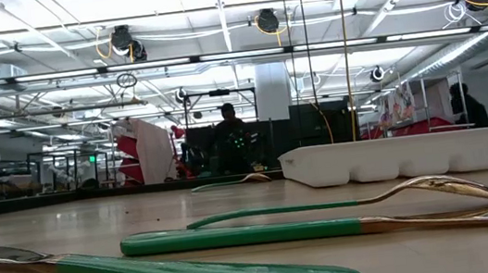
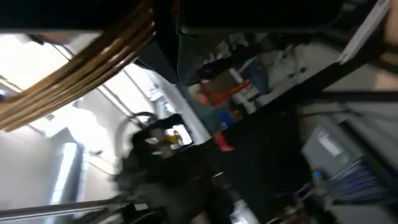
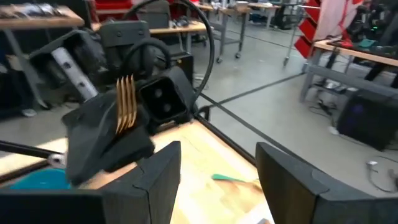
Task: Sort silverware
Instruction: Put the green fork into the white cutlery tray
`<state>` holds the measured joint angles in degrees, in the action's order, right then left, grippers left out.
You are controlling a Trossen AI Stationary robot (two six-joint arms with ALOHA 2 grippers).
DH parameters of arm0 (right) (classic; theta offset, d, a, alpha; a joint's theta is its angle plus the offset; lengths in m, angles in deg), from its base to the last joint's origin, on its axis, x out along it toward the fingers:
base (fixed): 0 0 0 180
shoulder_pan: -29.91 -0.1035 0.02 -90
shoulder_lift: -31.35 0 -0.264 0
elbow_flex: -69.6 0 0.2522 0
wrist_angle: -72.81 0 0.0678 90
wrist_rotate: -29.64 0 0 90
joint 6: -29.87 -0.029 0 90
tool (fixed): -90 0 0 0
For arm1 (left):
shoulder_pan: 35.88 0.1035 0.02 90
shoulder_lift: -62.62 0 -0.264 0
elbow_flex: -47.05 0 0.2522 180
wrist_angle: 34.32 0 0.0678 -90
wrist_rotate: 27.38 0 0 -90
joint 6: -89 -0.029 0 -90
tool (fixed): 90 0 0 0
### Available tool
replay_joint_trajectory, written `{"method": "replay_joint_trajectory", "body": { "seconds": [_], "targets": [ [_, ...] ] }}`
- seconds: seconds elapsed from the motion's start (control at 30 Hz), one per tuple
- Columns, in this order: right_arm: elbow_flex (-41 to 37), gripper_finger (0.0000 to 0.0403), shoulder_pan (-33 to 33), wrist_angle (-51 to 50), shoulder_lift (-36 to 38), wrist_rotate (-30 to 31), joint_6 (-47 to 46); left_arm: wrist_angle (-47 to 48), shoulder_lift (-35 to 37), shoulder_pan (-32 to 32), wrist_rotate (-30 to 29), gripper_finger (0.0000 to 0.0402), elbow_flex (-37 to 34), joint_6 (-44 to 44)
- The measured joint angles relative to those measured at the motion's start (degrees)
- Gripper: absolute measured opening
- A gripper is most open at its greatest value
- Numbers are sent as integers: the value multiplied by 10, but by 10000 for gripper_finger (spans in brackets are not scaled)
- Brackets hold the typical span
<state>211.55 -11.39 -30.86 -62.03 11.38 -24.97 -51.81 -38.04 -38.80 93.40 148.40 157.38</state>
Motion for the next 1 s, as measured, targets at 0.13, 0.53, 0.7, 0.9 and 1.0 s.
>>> {"method": "replay_joint_trajectory", "body": {
  "seconds": [0.13,0.53,0.7,0.9,1.0],
  "targets": [
    [-30,196,18,-1,-1,-23,-5,55,-1,19,0,2,0,-3],
    [-212,196,50,58,45,13,-195,147,-1,63,2,1,-1,-66],
    [-230,196,78,178,67,6,-90,150,-1,61,7,1,-1,-85],
    [-230,196,123,453,70,-153,235,153,-1,61,7,0,-1,-104],
    [-230,196,144,475,67,-195,278,153,-1,61,7,0,-1,-105]
  ]
}}
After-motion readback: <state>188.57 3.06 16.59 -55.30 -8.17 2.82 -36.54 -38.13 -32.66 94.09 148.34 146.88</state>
